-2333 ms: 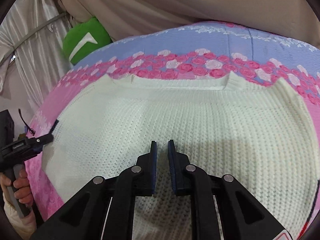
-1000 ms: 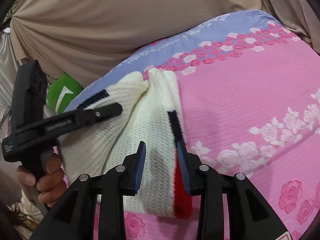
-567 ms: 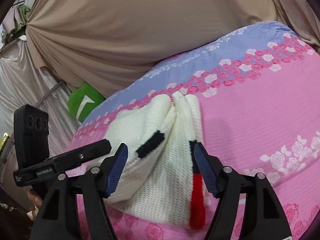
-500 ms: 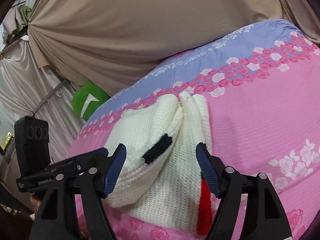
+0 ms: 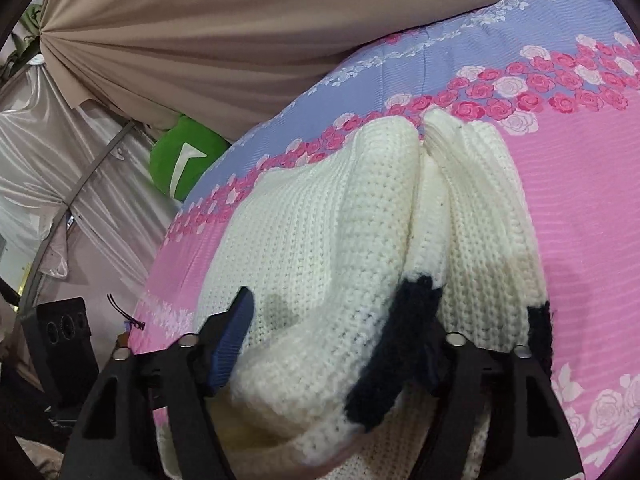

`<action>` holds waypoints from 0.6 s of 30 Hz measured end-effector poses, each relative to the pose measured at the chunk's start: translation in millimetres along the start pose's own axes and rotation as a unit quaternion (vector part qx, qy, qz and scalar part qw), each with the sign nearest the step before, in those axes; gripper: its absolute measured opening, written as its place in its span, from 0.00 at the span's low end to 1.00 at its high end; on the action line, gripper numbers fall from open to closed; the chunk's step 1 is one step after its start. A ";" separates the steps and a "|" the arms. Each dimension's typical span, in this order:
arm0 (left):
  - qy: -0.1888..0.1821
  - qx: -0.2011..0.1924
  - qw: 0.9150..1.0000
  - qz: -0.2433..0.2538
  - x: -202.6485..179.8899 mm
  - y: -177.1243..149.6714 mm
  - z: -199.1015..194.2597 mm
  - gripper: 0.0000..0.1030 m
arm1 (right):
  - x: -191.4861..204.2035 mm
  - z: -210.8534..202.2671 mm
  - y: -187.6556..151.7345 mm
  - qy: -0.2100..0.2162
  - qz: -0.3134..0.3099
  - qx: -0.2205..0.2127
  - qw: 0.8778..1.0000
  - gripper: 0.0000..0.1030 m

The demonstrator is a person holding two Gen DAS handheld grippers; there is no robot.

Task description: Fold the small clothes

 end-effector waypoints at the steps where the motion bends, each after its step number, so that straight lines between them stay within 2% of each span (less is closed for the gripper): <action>1: -0.003 0.003 1.000 -0.007 0.4 1.1 1.5 0.56 | 4.2 -7.1 5.0 0.014 -0.004 -0.008 1.000 0.24; 2: -0.002 0.002 1.000 -0.007 -0.8 1.8 2.5 0.56 | 11.5 -19.1 11.2 0.046 -0.005 -0.024 0.999 0.23; 4: -0.003 0.000 1.000 0.000 -3.6 2.8 4.6 0.56 | 20.7 -45.6 20.4 0.069 -0.021 -0.057 0.996 0.22; 7: 0.002 0.005 1.000 0.011 -9.6 1.8 13.4 0.57 | 1.6 -58.0 19.9 0.034 -0.018 -0.068 0.997 0.22; 9: 0.018 0.016 1.000 0.018 -10.5 -0.9 25.2 0.58 | -42.4 -40.5 7.5 -0.021 0.026 -0.037 0.999 0.22; 10: 0.015 0.029 0.999 0.020 -11.8 -3.3 34.0 0.58 | -57.0 -35.3 0.7 -0.012 0.046 -0.036 0.998 0.22; 11: 0.012 0.039 0.999 0.017 -11.8 -5.2 39.6 0.58 | -59.5 -38.7 -0.8 0.010 0.055 -0.049 0.997 0.21; 12: 0.011 0.047 0.999 0.013 -11.7 -6.7 45.0 0.58 | -58.2 -42.3 -1.0 0.010 0.058 -0.048 0.997 0.21; 16: -0.001 0.059 0.998 0.003 -10.2 -7.4 53.1 0.60 | -36.8 -51.1 0.7 -0.043 0.012 -0.051 0.998 0.31; 18: 0.002 0.057 0.998 0.005 -11.0 -7.5 51.9 0.60 | -27.0 -64.7 -1.3 -0.050 0.000 -0.063 0.997 0.34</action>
Point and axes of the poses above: each gripper's, at about its wrist camera, not at the fingertips, and z roughly the way its jaws point, x to its left, y to its top, the point moved 6 cm from there along z, roughly the way its jaws point, and after that the axes turned 12 degrees about y, right-handed, at the moved point
